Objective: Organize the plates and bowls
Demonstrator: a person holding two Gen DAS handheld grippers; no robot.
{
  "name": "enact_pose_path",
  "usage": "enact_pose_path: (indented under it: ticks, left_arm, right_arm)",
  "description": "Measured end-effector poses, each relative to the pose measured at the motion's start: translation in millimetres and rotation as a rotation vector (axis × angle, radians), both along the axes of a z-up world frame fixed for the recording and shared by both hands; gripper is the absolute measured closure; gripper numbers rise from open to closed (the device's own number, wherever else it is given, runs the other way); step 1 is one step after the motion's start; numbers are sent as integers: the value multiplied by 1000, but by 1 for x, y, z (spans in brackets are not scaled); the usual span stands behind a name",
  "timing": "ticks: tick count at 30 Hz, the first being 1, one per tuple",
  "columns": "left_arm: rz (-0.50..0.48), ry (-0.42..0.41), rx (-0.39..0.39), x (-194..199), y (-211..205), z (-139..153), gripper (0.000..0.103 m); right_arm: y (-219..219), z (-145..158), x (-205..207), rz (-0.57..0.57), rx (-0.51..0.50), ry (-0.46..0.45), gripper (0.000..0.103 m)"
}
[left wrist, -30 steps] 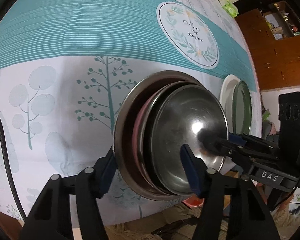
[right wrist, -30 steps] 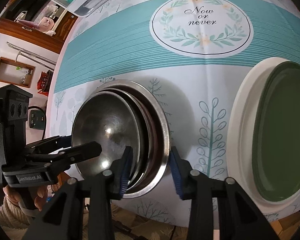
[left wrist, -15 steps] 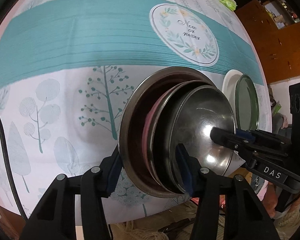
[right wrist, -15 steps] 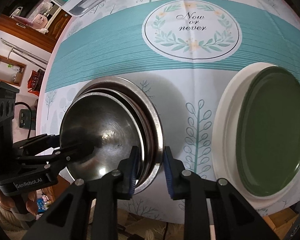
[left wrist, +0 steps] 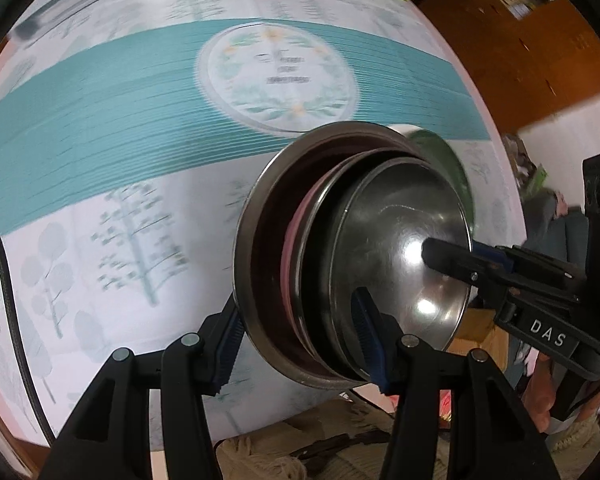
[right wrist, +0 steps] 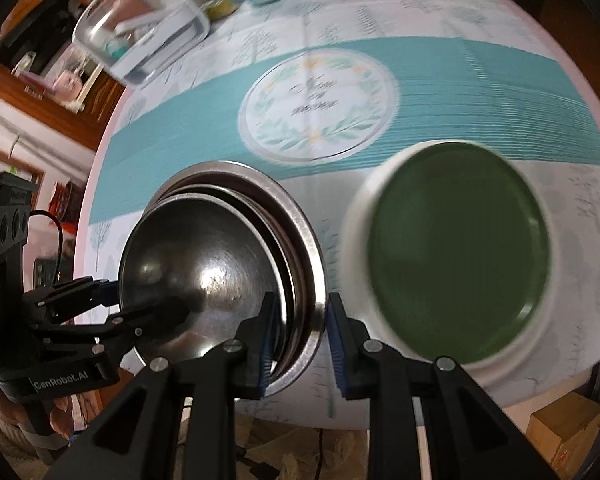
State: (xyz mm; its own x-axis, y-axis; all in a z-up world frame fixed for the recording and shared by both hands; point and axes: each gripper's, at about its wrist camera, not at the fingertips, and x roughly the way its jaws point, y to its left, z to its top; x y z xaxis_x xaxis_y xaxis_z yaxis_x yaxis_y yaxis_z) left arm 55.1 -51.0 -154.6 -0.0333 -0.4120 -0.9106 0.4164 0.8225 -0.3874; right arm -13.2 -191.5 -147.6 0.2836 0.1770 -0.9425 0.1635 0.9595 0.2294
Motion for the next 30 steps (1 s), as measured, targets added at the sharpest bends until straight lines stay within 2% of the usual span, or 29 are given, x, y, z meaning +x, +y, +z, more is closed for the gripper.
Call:
enact_pose_path:
  ticks: [5, 11, 15, 20, 25, 30]
  left_arm:
    - [-79, 1, -22, -3, -46, 4, 52]
    - [-163, 16, -35, 3, -100, -2, 51]
    - [-237, 37, -32, 10, -130, -14, 50]
    - [-272, 73, -22, 15, -155, -32, 50]
    - [-242, 63, -8, 11, -163, -32, 50]
    - [-122, 82, -13, 6, -159, -29, 47]
  right_arm:
    - [-41, 12, -14, -88, -45, -24, 79]
    - [-82, 13, -22, -168, -104, -1, 79]
    - [-102, 11, -22, -219, -135, 18, 78]
    - [-125, -3, -17, -270, -155, 56, 78]
    - [-138, -12, -11, -241, -151, 71, 77]
    - [-146, -19, -4, -137, -117, 115, 76]
